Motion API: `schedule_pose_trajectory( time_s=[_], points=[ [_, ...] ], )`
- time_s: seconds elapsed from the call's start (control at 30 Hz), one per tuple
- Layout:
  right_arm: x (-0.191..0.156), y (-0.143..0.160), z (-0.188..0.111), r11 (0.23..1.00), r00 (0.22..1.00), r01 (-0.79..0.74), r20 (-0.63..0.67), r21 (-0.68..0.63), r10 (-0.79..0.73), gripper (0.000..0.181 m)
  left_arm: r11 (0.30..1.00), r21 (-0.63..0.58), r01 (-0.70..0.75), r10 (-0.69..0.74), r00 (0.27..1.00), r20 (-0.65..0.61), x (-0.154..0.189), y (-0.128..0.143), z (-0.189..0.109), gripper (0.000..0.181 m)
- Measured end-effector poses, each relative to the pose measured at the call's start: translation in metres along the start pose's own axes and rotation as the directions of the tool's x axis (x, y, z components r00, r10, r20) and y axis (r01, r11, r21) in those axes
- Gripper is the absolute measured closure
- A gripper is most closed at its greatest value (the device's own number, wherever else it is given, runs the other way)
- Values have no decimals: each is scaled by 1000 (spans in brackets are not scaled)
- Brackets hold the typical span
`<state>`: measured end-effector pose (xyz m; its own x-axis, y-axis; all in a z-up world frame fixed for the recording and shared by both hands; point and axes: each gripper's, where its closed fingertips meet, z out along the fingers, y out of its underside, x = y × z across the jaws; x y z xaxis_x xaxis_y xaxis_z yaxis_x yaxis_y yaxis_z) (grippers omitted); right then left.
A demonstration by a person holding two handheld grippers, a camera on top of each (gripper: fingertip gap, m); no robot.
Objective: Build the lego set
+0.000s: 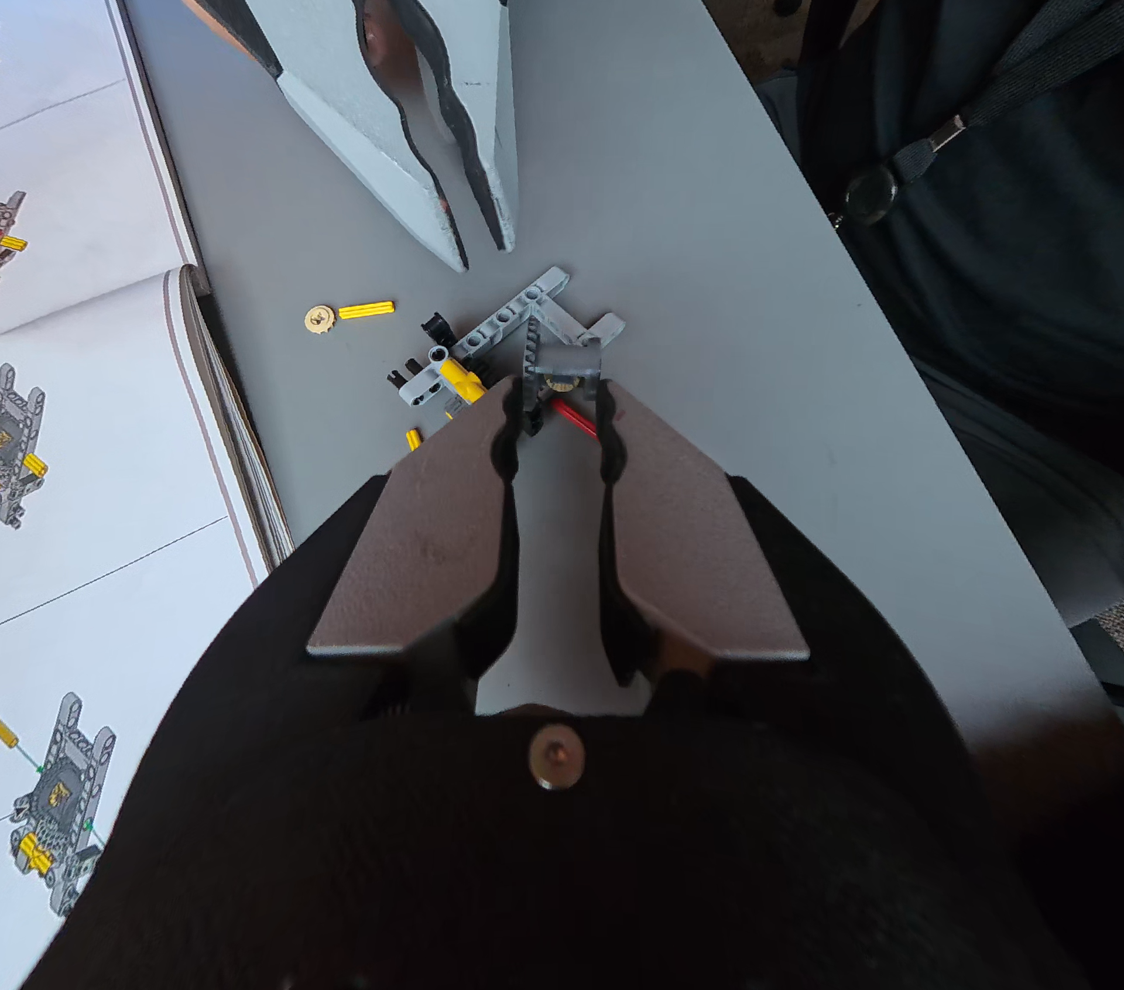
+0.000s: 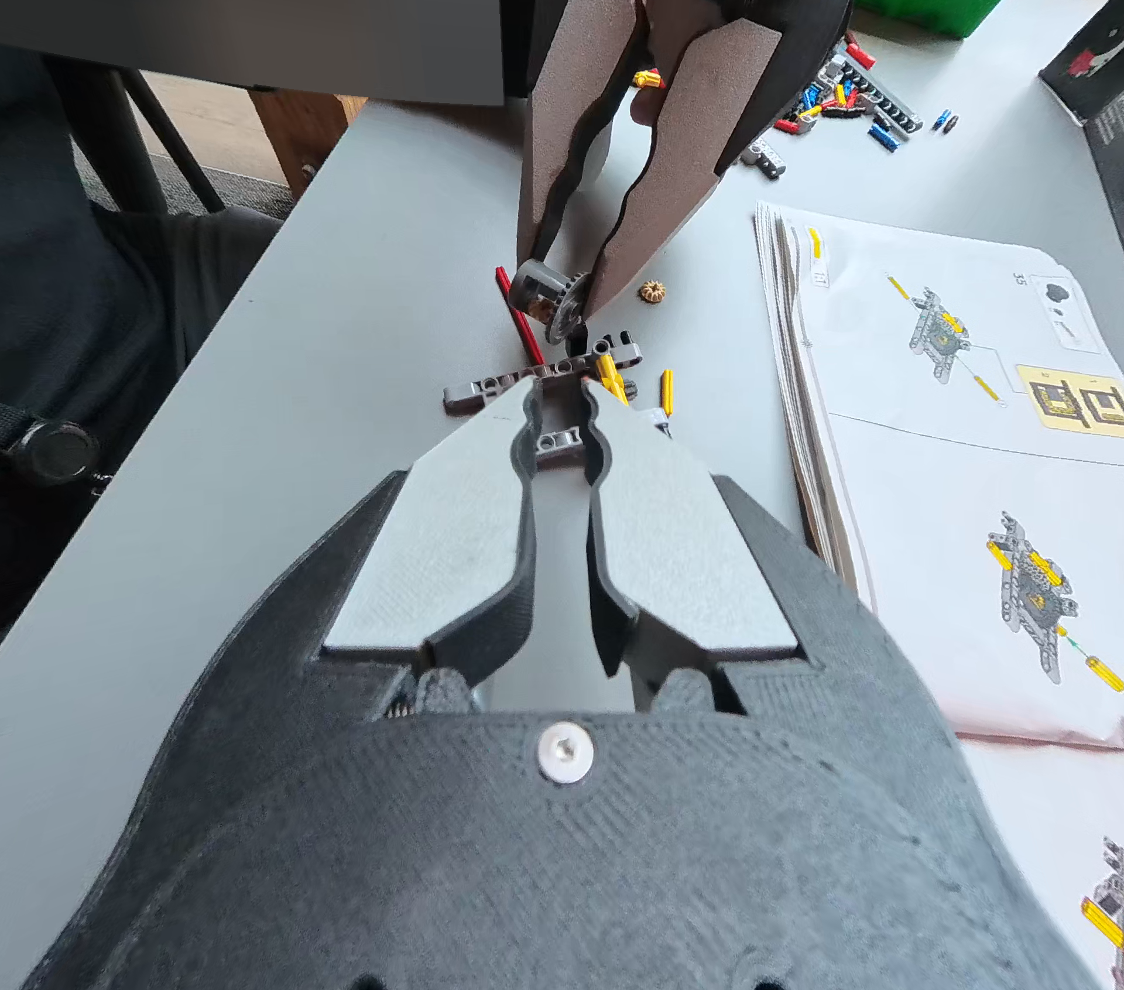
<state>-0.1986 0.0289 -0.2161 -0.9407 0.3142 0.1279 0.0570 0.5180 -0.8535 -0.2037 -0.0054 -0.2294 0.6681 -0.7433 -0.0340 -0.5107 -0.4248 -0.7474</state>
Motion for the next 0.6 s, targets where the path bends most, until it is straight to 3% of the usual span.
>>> schedule_pose_trajectory(
  time_s=[0.6],
  points=[
    [0,-12,16,997,996,-82,-33,12,83,178,1000,-3,-1,1,1000,26,-5,-1,4,160]
  ],
)
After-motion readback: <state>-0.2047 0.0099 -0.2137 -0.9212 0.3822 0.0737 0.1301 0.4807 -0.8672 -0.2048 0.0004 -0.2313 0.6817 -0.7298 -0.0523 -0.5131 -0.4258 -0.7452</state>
